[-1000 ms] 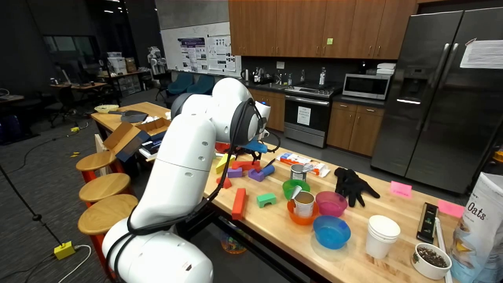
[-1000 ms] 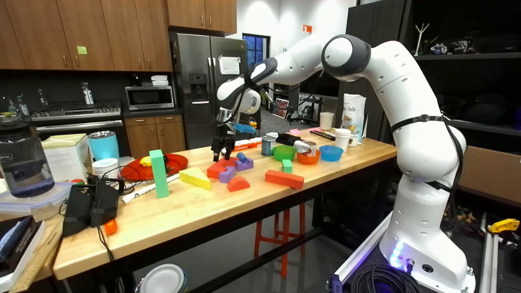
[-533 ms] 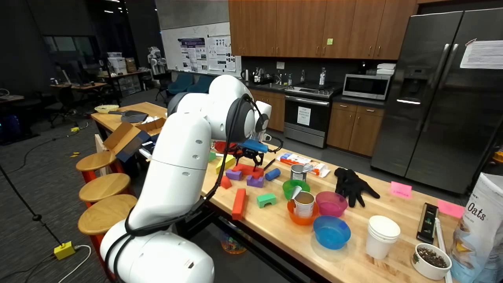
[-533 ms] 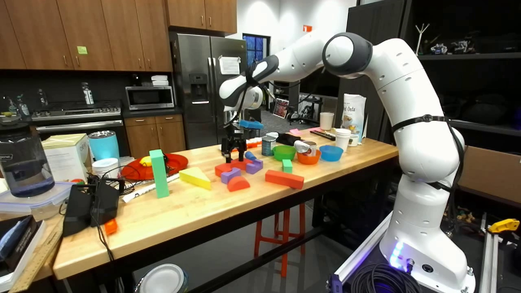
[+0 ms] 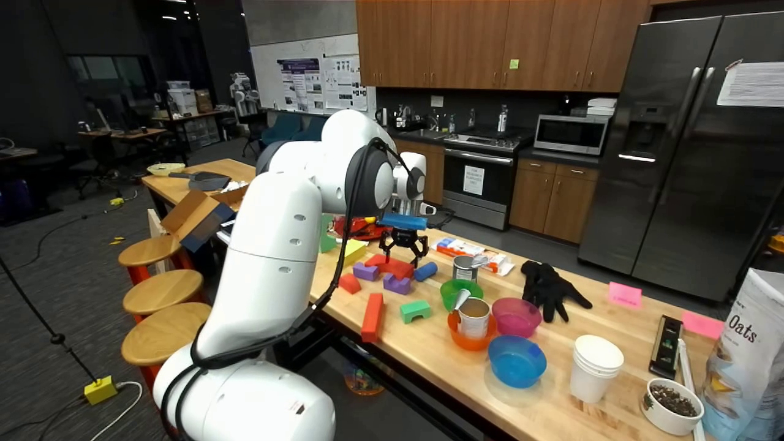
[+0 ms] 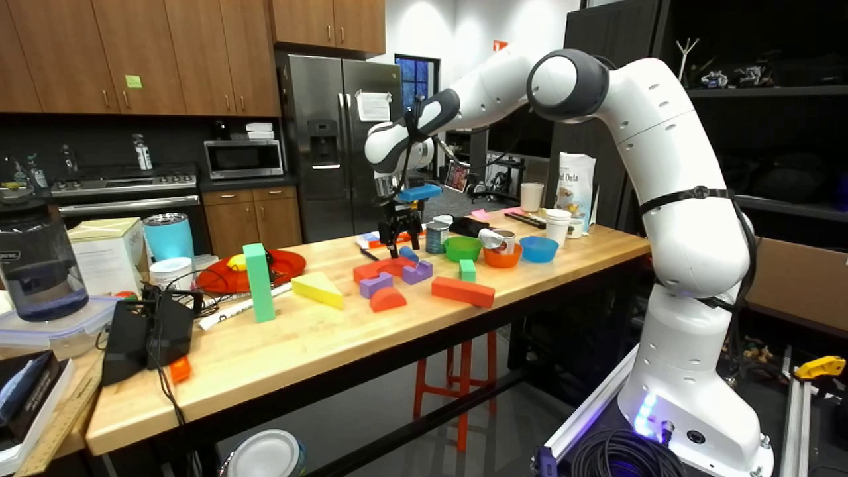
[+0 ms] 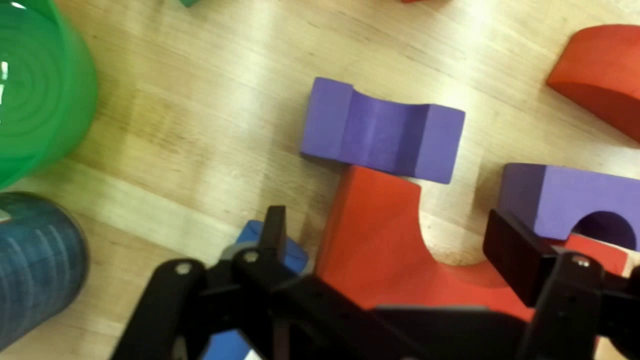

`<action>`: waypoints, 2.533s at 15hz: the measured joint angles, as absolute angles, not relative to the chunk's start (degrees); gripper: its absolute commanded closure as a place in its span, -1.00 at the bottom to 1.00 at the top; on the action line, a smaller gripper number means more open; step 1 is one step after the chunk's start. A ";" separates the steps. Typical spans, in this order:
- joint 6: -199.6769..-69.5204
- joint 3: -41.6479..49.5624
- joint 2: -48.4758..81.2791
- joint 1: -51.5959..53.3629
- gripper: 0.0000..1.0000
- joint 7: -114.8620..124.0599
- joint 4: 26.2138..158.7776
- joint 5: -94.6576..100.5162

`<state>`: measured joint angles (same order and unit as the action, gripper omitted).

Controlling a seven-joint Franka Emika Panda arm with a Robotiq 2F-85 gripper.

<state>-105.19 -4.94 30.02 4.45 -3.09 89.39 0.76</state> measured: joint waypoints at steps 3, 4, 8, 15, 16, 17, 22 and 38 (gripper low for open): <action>-105.09 -4.52 29.39 4.51 -1.00 -2.49 89.22 2.09; -105.09 -4.52 29.31 4.54 -1.00 -2.51 89.13 2.10; -105.04 -4.72 29.29 5.03 -1.00 -2.76 88.97 2.09; -103.17 -6.40 30.35 6.26 -1.00 -3.76 88.96 1.54; -103.08 -6.60 30.63 6.43 -1.00 -3.97 88.94 1.41; -103.00 -6.78 30.89 6.56 -1.00 -4.14 88.92 1.19; -100.94 -7.13 31.93 7.18 -1.00 -4.28 88.58 1.62; -121.20 -5.26 25.83 14.14 -1.00 -0.24 101.46 40.85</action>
<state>-121.20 -5.26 25.83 14.14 -0.24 101.46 40.85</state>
